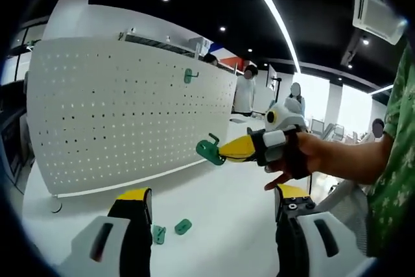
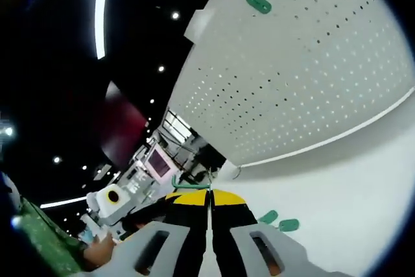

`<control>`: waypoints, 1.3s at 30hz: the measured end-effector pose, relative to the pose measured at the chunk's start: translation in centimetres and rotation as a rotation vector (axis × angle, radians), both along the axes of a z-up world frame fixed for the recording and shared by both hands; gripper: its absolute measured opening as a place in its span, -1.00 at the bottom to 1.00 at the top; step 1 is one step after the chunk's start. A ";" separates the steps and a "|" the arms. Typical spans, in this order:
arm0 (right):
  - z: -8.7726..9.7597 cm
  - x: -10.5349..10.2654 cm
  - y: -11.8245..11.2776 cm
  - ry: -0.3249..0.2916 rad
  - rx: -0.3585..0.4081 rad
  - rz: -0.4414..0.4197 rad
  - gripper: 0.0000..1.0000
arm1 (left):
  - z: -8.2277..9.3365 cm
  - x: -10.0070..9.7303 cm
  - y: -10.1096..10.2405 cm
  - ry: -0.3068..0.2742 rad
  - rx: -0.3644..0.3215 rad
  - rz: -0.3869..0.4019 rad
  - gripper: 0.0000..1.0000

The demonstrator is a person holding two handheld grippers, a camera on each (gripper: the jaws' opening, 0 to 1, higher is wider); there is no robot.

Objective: Insert the hook assembly into the mounting plate slot until the hook locks in place.

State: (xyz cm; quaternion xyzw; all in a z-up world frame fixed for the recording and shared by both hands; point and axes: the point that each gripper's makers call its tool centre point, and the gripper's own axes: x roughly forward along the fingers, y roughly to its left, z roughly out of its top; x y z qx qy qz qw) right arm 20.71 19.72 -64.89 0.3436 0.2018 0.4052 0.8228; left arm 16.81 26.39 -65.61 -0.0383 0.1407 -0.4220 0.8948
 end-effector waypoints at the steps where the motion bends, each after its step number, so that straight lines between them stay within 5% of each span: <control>1: 0.4 -0.2 0.0 -0.006 0.016 0.006 -1.00 | 0.3 0.0 0.1 -0.005 -0.004 -0.001 0.59; 11: 3.2 -1.0 -0.1 -0.056 0.136 0.046 -1.00 | 3.6 0.0 -0.1 -0.038 -0.113 -0.032 0.48; 18: 4.1 -1.6 0.2 -0.084 0.162 0.077 -1.00 | 4.4 -0.8 -0.8 -0.040 -0.163 -0.084 0.16; 35: 6.2 -4.3 1.6 -0.148 0.204 0.208 -1.00 | 8.2 -1.2 -0.9 0.030 -0.433 -0.179 -0.24; 39: 6.8 -4.8 1.8 -0.164 0.219 0.234 -1.00 | 8.5 -1.3 -0.9 0.034 -0.453 -0.187 -0.29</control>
